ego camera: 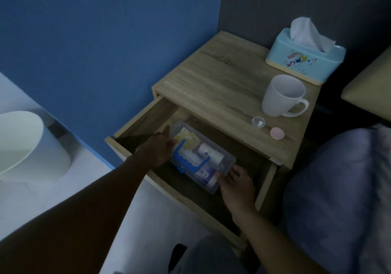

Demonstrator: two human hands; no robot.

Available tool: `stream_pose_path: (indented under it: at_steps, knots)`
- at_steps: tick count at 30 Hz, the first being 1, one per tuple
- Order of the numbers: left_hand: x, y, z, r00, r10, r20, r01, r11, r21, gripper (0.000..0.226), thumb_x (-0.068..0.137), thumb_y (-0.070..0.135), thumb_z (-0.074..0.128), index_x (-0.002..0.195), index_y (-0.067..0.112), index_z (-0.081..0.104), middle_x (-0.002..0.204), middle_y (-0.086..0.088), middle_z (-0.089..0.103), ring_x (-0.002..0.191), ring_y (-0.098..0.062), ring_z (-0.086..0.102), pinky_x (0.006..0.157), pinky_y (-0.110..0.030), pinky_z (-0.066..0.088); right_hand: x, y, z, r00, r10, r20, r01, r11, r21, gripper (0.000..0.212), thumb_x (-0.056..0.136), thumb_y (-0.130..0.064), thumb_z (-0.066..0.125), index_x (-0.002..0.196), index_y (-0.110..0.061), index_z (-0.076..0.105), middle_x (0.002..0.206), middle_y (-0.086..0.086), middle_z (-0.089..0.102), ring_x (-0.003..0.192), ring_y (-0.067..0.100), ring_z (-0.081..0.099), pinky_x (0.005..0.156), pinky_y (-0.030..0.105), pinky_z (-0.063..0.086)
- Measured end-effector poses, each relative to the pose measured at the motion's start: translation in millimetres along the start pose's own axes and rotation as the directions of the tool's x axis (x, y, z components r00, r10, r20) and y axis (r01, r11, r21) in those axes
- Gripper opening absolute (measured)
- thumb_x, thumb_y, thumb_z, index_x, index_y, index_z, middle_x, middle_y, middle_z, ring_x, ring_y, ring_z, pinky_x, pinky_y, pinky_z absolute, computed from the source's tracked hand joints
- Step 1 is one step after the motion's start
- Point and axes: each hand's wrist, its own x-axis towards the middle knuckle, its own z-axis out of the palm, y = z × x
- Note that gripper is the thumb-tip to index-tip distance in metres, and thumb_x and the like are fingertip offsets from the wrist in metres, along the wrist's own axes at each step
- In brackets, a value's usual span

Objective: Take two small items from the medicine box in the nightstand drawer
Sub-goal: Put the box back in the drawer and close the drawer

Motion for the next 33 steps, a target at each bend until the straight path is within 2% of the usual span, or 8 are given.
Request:
stream_pose_path:
  at_steps: [2, 5, 8, 11, 16, 19, 25, 33]
  knots:
    - [-9, 3, -2, 0.999, 0.03, -0.038, -0.025, 0.993, 0.112, 0.052, 0.1, 0.037, 0.041, 0.145, 0.014, 0.031, 0.115, -0.017, 0.063, 0.1, -0.028, 0.064, 0.088, -0.047, 0.054, -3, -5, -3, 1.0, -0.003, 0.011, 0.004, 0.999, -0.05, 0.054, 0.084, -0.024, 0.074, 0.132, -0.027, 0.052, 0.129, -0.002, 0.063, 0.109, 0.01, 0.063, 0.067, 0.015, 0.046]
    - [-27, 3, -1, 0.989, 0.102, -0.108, -0.078, 0.976, 0.202, 0.05, 0.1, 0.039, 0.039, 0.144, 0.016, 0.032, 0.112, -0.014, 0.064, 0.098, -0.026, 0.064, 0.085, -0.042, 0.052, -11, -13, -12, 0.998, -0.042, 0.039, 0.048, 0.986, -0.157, 0.048, 0.087, -0.028, 0.07, 0.132, -0.028, 0.053, 0.125, -0.003, 0.064, 0.107, 0.01, 0.063, 0.063, 0.015, 0.044]
    - [-48, -3, 2, 0.986, 0.131, -0.099, -0.099, 0.955, 0.279, 0.051, 0.1, 0.04, 0.036, 0.144, 0.014, 0.035, 0.135, -0.017, 0.056, 0.123, -0.029, 0.054, 0.104, -0.046, 0.042, -25, -17, -28, 0.978, -0.194, 0.08, 0.209, 0.942, -0.264, 0.046, 0.091, -0.025, 0.063, 0.135, -0.031, 0.048, 0.128, -0.006, 0.061, 0.11, 0.007, 0.061, 0.072, 0.02, 0.052]
    - [-73, -13, 8, 0.968, 0.225, -0.106, -0.174, 0.917, 0.359, 0.057, 0.101, 0.038, 0.032, 0.153, 0.015, 0.022, 0.16, -0.011, 0.026, 0.149, -0.025, 0.02, 0.121, -0.043, 0.016, -44, -14, -48, 0.904, -0.384, 0.19, 0.428, 0.814, -0.393, 0.044, 0.094, -0.025, 0.058, 0.136, -0.031, 0.046, 0.133, -0.009, 0.058, 0.122, 0.007, 0.056, 0.094, 0.029, 0.053]
    - [-118, -21, 24, 0.915, 0.393, -0.094, -0.331, 0.862, 0.384, 0.055, 0.102, 0.028, 0.034, 0.154, 0.013, 0.022, 0.163, -0.009, 0.017, 0.151, -0.021, 0.009, 0.123, -0.044, 0.013, -66, 13, -81, 0.744, -0.564, 0.358, 0.666, 0.586, -0.461, 0.059, 0.091, -0.009, 0.056, 0.147, -0.018, 0.04, 0.154, 0.002, 0.04, 0.141, 0.015, 0.039, 0.114, 0.029, 0.036]
    - [-139, -25, 39, 0.882, 0.465, -0.076, -0.393, 0.815, 0.425, 0.058, 0.1, 0.022, 0.042, 0.154, 0.015, 0.021, 0.163, -0.008, 0.016, 0.15, -0.019, 0.007, 0.122, -0.039, 0.007, -58, 20, -94, 0.71, -0.615, 0.343, 0.687, 0.5, -0.527, 0.068, 0.087, -0.001, 0.056, 0.15, -0.011, 0.034, 0.162, 0.007, 0.023, 0.15, 0.017, 0.021, 0.121, 0.034, 0.026]
    - [-156, -31, 68, 0.95, 0.311, 0.006, -0.29, 0.879, 0.378, 0.06, 0.103, 0.037, 0.028, 0.155, 0.019, 0.003, 0.164, -0.003, -0.005, 0.147, -0.015, -0.011, 0.116, -0.032, -0.003, -1, -14, -108, 0.742, -0.603, 0.293, 0.578, 0.355, -0.735, 0.069, 0.096, -0.016, 0.049, 0.155, -0.002, 0.016, 0.164, 0.017, 0.009, 0.153, 0.029, 0.006, 0.124, 0.041, 0.009]
    - [-147, -29, 82, 0.963, 0.267, -0.034, -0.241, 0.912, 0.33, 0.062, 0.103, 0.031, 0.03, 0.155, 0.018, -0.003, 0.163, -0.003, -0.012, 0.15, -0.021, -0.011, 0.122, -0.038, 0.002, 28, -8, -116, 0.733, -0.597, 0.327, 0.545, 0.228, -0.807, 0.058, 0.101, -0.02, 0.044, 0.152, 0.001, 0.026, 0.16, 0.023, 0.022, 0.15, 0.035, 0.016, 0.123, 0.045, 0.013]
